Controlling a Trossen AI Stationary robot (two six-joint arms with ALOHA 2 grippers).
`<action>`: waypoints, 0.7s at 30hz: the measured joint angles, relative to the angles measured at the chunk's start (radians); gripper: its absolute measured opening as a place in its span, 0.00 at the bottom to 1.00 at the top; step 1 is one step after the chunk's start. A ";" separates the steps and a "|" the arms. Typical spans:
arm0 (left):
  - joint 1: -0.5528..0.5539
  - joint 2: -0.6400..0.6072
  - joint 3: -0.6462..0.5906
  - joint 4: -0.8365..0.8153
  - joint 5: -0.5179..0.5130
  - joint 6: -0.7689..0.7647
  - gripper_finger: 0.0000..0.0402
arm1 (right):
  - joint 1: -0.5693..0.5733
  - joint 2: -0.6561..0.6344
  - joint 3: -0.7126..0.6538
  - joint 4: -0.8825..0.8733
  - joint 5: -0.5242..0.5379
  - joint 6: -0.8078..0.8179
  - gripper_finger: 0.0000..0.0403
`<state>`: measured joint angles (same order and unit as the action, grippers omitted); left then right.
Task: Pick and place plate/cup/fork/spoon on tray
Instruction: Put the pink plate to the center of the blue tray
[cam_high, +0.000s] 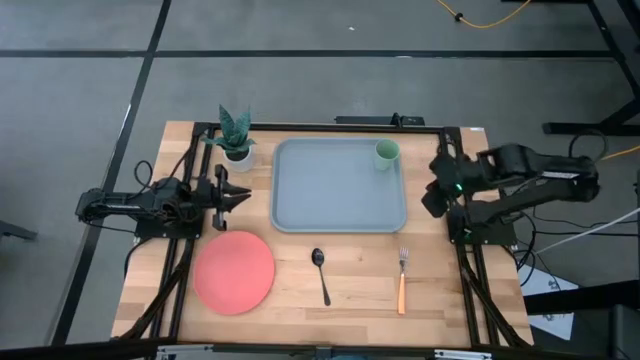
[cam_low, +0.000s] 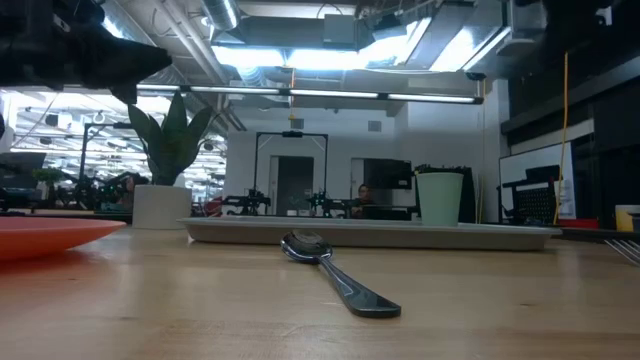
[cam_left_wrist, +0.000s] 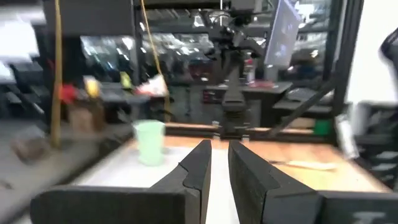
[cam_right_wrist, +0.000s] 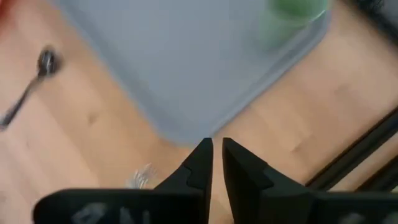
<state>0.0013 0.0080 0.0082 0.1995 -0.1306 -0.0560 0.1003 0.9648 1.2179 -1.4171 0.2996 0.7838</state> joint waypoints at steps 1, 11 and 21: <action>0.000 0.008 0.000 -0.012 0.019 -0.063 0.12 | 0.032 -0.004 0.000 0.000 0.035 0.042 0.10; 0.003 0.198 0.074 -0.300 0.240 -0.390 0.12 | 0.203 0.053 0.000 0.015 0.034 0.156 0.10; 0.002 0.315 0.201 -0.815 0.278 -0.386 0.12 | 0.276 0.182 -0.001 0.021 0.044 0.155 0.10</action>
<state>0.0035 0.3231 0.2096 -0.6150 0.1478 -0.4417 0.3767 1.1471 1.2171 -1.3964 0.3435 0.9386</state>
